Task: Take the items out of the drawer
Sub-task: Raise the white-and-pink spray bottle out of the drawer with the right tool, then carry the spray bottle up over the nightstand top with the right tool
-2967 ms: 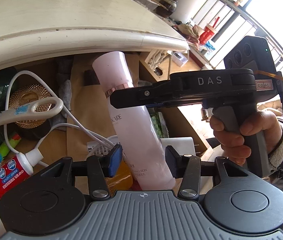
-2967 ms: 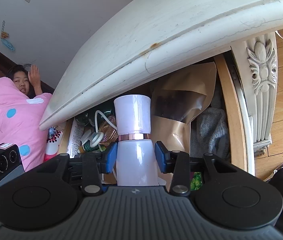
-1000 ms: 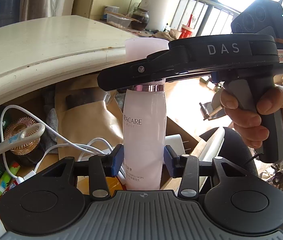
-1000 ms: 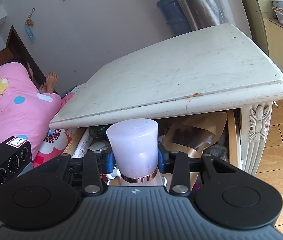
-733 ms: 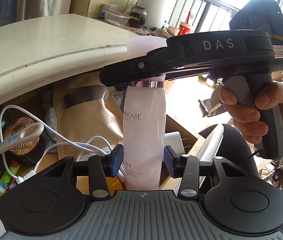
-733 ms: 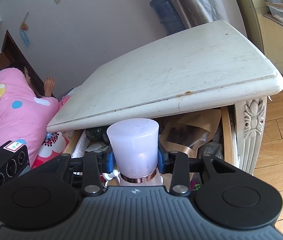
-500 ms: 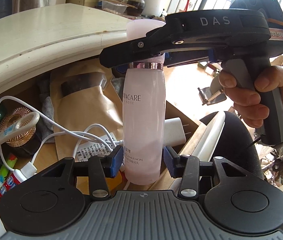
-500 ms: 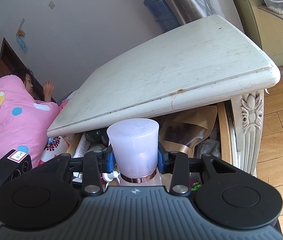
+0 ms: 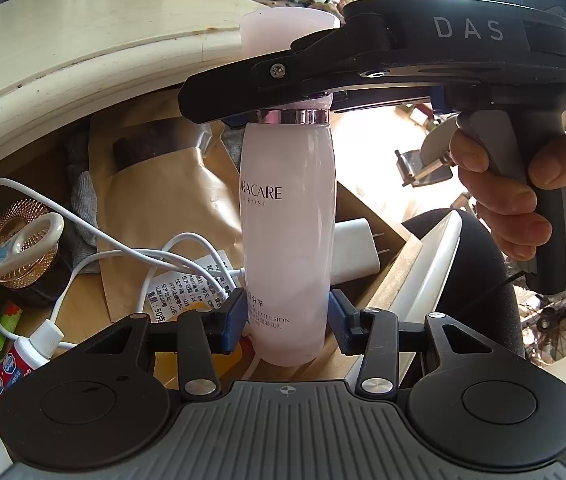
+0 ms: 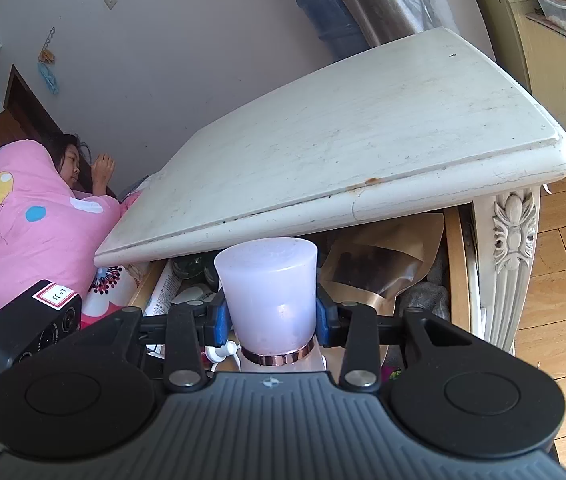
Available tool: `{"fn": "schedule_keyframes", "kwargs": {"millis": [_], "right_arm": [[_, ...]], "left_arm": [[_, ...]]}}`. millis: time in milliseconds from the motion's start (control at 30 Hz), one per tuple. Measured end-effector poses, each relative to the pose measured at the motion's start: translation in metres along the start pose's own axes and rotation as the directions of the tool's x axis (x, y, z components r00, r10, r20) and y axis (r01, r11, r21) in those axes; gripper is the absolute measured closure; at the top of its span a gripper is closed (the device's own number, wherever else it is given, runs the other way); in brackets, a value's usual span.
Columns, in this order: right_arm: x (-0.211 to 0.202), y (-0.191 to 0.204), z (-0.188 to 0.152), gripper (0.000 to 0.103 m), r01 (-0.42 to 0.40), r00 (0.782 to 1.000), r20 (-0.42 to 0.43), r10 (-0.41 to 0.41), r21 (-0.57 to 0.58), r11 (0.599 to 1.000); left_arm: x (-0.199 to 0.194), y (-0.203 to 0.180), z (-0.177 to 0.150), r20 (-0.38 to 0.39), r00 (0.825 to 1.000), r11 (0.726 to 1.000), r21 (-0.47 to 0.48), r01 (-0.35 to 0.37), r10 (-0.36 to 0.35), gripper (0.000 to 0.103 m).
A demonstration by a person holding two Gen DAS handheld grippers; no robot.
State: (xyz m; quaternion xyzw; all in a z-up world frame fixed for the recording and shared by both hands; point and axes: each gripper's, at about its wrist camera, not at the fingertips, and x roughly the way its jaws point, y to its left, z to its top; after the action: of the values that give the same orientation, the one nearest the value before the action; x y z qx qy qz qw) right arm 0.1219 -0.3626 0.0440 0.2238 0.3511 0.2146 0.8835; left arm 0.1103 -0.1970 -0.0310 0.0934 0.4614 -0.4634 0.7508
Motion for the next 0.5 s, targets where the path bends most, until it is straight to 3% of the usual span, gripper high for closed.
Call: {"fn": "schedule_keyframes", "kwargs": {"millis": [200, 500], "right_arm": [[-0.0047, 0.0013, -0.0026, 0.056, -0.001, 1.0, -0.002, 0.001, -0.014, 1.0], [-0.0098, -0.0037, -0.0093, 0.055, 0.016, 0.999, -0.027, -0.016, -0.003, 1.0]], "left_arm": [[-0.0012, 0.0001, -0.0027, 0.005, 1.0, 1.0, 0.008, 0.001, -0.001, 0.058], [-0.0034, -0.0011, -0.0072, 0.008, 1.0, 1.0, 0.012, -0.002, 0.002, 0.058]]}}
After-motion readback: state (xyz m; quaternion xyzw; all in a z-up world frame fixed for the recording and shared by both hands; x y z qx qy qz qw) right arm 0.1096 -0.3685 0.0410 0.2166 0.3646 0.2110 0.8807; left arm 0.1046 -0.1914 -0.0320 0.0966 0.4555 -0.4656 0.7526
